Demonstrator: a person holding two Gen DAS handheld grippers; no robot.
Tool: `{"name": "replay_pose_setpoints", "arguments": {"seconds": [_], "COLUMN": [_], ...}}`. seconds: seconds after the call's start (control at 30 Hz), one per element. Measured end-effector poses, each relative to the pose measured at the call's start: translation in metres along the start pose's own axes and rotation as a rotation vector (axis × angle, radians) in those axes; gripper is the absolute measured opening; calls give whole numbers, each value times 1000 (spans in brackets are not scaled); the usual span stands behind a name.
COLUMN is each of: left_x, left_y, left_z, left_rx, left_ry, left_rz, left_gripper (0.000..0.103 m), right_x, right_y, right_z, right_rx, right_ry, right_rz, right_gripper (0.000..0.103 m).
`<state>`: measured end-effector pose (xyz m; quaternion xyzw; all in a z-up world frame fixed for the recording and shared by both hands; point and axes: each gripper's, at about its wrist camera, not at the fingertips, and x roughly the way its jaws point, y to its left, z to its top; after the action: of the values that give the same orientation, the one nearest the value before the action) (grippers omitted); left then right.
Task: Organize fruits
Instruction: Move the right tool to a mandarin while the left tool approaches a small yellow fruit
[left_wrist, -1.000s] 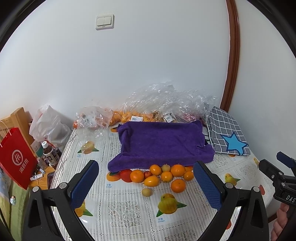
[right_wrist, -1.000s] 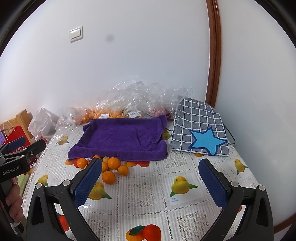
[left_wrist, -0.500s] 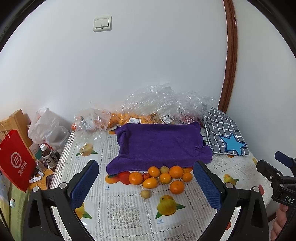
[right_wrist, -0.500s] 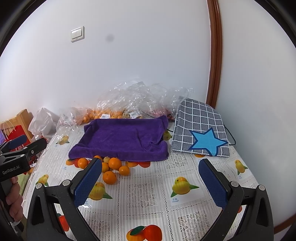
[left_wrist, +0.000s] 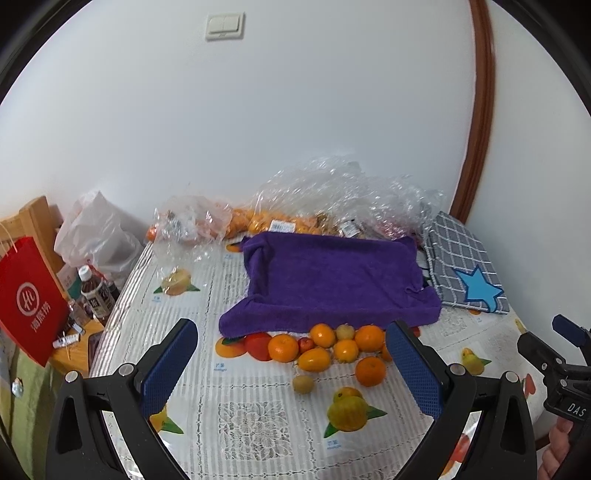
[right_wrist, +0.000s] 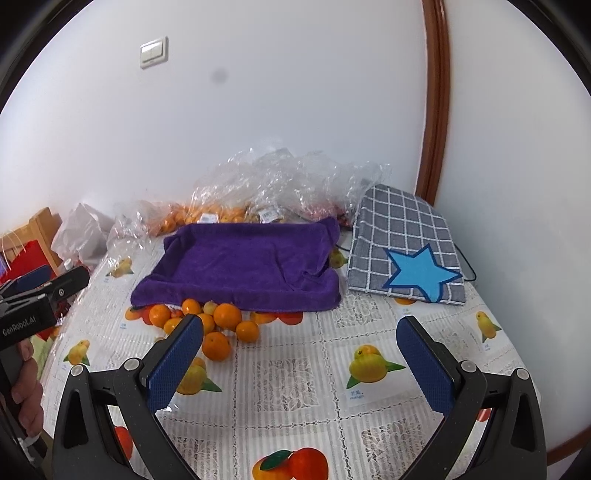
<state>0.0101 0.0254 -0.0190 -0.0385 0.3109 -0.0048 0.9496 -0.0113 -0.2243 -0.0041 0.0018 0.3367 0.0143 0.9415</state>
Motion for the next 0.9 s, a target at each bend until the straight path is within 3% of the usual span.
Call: {"name": "replay_pose_setpoints", "arguments": {"seconds": [0.37, 0.7, 0.9], "left_x": [58, 103, 120], "left_y": [24, 49, 59], "left_z": [-28, -48, -55], "left_rx": [-17, -26, -41], "left_ry": [107, 195, 217], "left_rz": [44, 59, 57], "left_gripper": [94, 91, 90], "right_x": [74, 153, 174], "right_y": [15, 21, 30], "right_z": [-25, -42, -41], "right_rx": [-30, 17, 36], "right_ry": [92, 222, 229], "right_rz": [28, 158, 244], "right_gripper": [93, 53, 52]}}
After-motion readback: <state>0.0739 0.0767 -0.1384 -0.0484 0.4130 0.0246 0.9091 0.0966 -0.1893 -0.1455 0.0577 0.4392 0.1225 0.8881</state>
